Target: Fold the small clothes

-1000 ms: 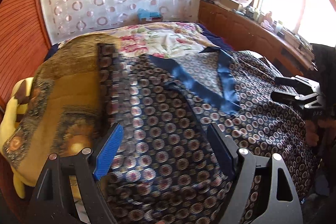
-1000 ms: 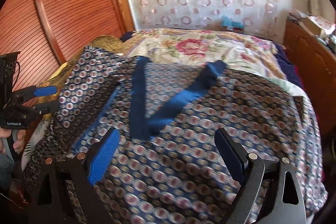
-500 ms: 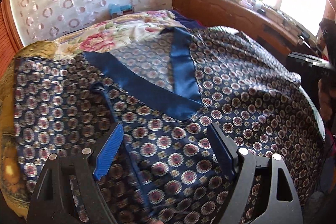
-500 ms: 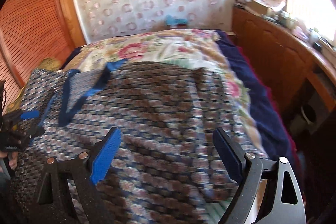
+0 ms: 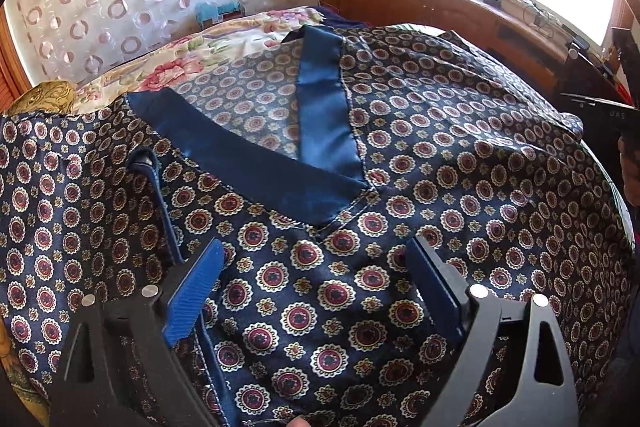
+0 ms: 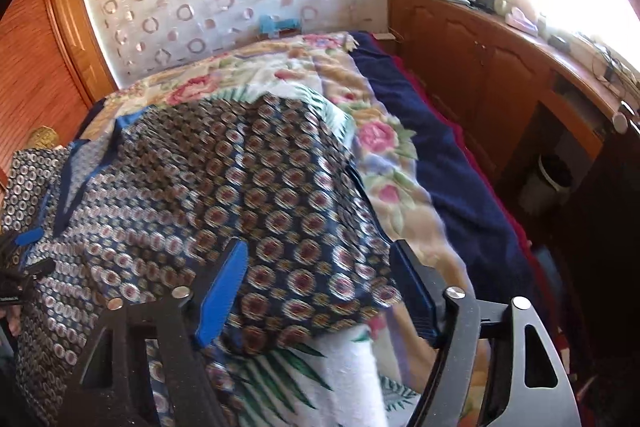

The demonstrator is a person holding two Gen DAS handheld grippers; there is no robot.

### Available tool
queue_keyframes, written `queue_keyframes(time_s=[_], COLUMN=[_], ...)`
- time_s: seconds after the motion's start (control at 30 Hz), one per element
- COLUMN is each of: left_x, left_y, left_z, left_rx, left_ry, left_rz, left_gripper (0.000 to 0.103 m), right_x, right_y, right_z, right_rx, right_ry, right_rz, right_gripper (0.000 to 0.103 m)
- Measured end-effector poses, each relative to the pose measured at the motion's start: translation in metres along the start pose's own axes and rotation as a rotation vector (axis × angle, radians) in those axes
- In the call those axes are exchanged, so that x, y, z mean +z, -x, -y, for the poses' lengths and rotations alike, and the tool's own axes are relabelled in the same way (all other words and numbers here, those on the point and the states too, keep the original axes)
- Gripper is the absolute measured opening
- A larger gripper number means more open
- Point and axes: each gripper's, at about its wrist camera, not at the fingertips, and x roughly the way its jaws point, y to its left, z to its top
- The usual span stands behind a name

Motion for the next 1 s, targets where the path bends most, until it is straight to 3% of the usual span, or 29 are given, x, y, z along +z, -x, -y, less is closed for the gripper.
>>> queue_keyframes(time_s=[0.1,0.53,0.7,0.77,0.83,1.0], left_x=[0.001,0.003,0.002,0.003,0.003,0.0], left_y=[-0.006,-0.007,-0.006,-0.007,-0.006,-0.001], left_z=[0.003,0.005,0.005,0.005,0.005,0.003], left_rx=[-0.006,-0.008,-0.008,-0.009,-0.01,-0.013], left_ry=[-0.012,-0.015,-0.015,-0.015,-0.014,-0.001], left_rz=[-0.018,-0.016,-0.016,-0.016,-0.016,-0.008], left_gripper=[0.103,0.103,0.103,0.103,0.103,0.103], right_x=[-0.002,-0.002,0.002,0.005,0.011,0.034], right_y=[0.0,0.001,-0.003,-0.002,0.003,0.035], right_z=[0.003,0.039,0.045,0.045,0.043,0.019], right_rx=[0.001,0.052,0.135,0.144,0.093,0.059], right_ry=[-0.024,-0.141,-0.189,-0.177,-0.143,-0.055], right_rz=[-0.029,-0.092,-0.092,-0.076,-0.045,0.12], right_gripper=[0.07,0.068,0.046,0.018,0.007,0.003])
